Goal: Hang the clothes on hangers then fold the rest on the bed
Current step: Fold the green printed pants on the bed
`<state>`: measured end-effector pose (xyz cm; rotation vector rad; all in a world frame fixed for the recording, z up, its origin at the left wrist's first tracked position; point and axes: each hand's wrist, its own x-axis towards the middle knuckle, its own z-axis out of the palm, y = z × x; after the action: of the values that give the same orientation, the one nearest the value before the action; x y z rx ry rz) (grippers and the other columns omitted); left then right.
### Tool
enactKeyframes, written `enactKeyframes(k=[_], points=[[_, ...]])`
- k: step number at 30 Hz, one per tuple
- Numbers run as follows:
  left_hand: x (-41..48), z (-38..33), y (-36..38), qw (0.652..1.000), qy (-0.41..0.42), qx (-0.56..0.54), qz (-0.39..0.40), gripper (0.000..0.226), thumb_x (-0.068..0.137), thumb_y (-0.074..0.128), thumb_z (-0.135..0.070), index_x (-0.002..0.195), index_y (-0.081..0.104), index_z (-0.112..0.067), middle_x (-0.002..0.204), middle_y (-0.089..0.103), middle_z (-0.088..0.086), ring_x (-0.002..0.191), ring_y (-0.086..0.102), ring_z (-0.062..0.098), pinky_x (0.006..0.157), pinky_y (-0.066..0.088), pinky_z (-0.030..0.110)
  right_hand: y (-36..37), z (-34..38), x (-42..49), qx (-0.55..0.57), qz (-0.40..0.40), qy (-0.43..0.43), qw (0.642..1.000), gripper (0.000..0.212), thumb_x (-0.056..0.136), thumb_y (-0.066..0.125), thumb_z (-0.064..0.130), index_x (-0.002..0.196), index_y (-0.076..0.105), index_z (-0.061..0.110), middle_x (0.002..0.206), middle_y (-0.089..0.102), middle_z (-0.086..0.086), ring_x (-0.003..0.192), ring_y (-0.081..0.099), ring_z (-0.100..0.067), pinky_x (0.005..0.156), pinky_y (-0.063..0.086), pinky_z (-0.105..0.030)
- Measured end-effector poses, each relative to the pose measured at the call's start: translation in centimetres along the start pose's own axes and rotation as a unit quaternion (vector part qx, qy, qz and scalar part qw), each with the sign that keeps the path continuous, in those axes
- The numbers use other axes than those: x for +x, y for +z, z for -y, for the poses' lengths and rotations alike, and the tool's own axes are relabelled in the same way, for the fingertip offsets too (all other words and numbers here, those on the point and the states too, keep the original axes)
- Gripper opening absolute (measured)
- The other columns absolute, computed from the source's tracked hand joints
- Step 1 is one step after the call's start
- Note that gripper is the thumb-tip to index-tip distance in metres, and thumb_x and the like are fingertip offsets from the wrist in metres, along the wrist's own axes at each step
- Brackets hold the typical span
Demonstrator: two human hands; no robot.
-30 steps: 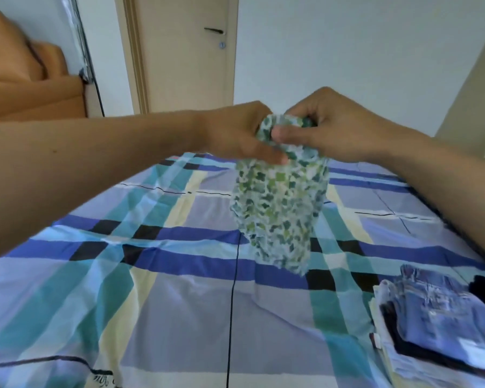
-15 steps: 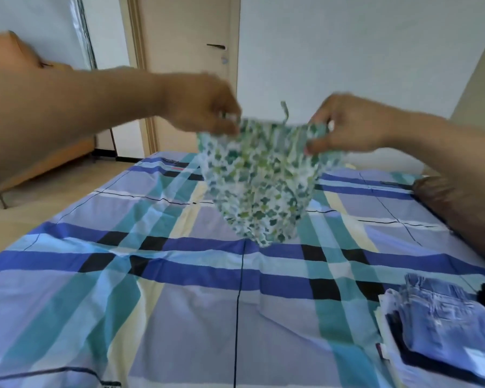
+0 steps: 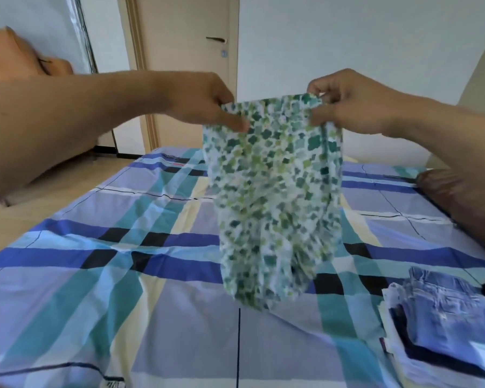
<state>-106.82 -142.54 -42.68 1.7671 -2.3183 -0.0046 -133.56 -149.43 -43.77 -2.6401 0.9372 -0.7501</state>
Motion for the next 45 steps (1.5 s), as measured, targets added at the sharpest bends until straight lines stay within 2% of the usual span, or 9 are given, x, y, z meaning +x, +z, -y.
enactKeyframes(k=[5,12,16,19,25,30,35,38,45], points=[[-0.1,-2.5,3.1,0.953,0.058,-0.286,0.076,0.064,0.080,0.077,-0.055,0.124,0.065,-0.011,0.116,0.073,0.009,0.113,0.066,0.016,0.109,0.047,0.038,1.6,2.7,1.0,0.153,-0.028,0.005,0.988,0.024,0.098,0.065,0.021,0.079,0.055,0.010,0.073,0.053,-0.012,0.062,0.048,-0.020,0.059,0.036,-0.030],[-1.1,0.8,0.1,0.891,0.064,-0.449,0.021,0.013,0.090,0.061,-0.021,0.081,0.056,-0.013,0.093,0.067,0.005,0.087,0.065,0.015,0.083,0.053,0.025,0.4,-2.8,-2.4,0.235,0.178,0.087,0.951,0.072,0.050,0.093,0.062,0.091,0.073,0.005,0.098,0.075,-0.005,0.093,0.070,-0.013,0.092,0.051,-0.025],[-1.2,1.8,0.4,0.965,0.042,-0.248,0.071,0.015,0.089,0.067,-0.022,0.075,0.069,-0.016,0.089,0.072,0.008,0.086,0.066,0.022,0.089,0.046,0.034,-0.5,-2.1,-1.5,0.244,0.138,0.048,0.959,0.054,0.055,0.091,0.060,0.080,0.074,0.015,0.083,0.071,0.000,0.080,0.063,-0.011,0.081,0.049,-0.018],[-1.2,0.0,0.7,0.986,0.013,-0.135,0.101,0.035,0.076,0.080,-0.043,0.092,0.075,-0.013,0.096,0.076,-0.004,0.094,0.070,0.016,0.094,0.045,0.030,-0.2,1.9,-0.2,0.207,0.087,-0.004,0.974,0.038,0.072,0.079,0.047,0.079,0.069,0.011,0.070,0.068,0.007,0.067,0.061,-0.004,0.072,0.047,-0.018],[-0.9,-3.3,1.6,0.938,0.067,-0.339,0.043,0.026,0.093,0.061,-0.022,0.114,0.066,-0.006,0.116,0.074,-0.001,0.111,0.069,0.014,0.095,0.053,0.021,0.9,5.5,0.7,0.153,0.002,-0.059,0.987,0.038,0.092,0.069,0.033,0.095,0.067,-0.005,0.092,0.071,-0.016,0.076,0.067,-0.013,0.076,0.056,-0.028],[-2.1,-1.1,-1.6,0.872,0.025,-0.488,0.012,0.037,0.104,0.036,-0.017,0.133,0.055,-0.004,0.127,0.070,0.004,0.115,0.068,0.019,0.083,0.058,0.024,-0.2,0.8,-1.9,0.167,0.175,0.053,0.969,0.052,0.074,0.082,0.058,0.080,0.071,0.008,0.072,0.069,0.005,0.067,0.061,-0.007,0.079,0.046,-0.022],[-2.0,0.6,-2.4,0.955,-0.018,-0.294,0.046,0.027,0.100,0.054,-0.029,0.101,0.075,-0.011,0.101,0.077,-0.010,0.095,0.072,0.004,0.103,0.048,0.028,-2.3,0.3,-1.1,0.148,0.103,0.045,0.983,0.077,0.051,0.085,0.076,0.089,0.075,0.009,0.095,0.062,-0.009,0.095,0.051,-0.018,0.095,0.035,-0.032],[-1.1,0.6,-3.2,0.997,-0.022,-0.077,-0.001,0.058,0.084,0.061,-0.067,0.051,0.052,-0.020,0.046,0.042,-0.015,0.041,0.039,0.007,0.063,0.035,0.033,-3.6,2.9,-0.1,0.051,0.070,-0.002,0.996,0.055,0.084,0.070,0.054,0.085,0.068,-0.001,0.083,0.065,-0.007,0.078,0.057,-0.012,0.085,0.042,-0.027],[0.3,-1.1,-3.2,0.999,0.034,0.009,0.006,0.051,0.088,0.064,-0.052,0.091,0.072,-0.002,0.064,0.062,-0.003,0.054,0.050,0.018,0.060,0.043,0.029,-3.5,5.0,1.7,-0.078,-0.011,-0.070,0.994,0.049,0.098,0.064,0.039,0.070,0.053,0.000,0.053,0.035,-0.002,0.044,0.025,-0.011,0.053,0.033,-0.027]])
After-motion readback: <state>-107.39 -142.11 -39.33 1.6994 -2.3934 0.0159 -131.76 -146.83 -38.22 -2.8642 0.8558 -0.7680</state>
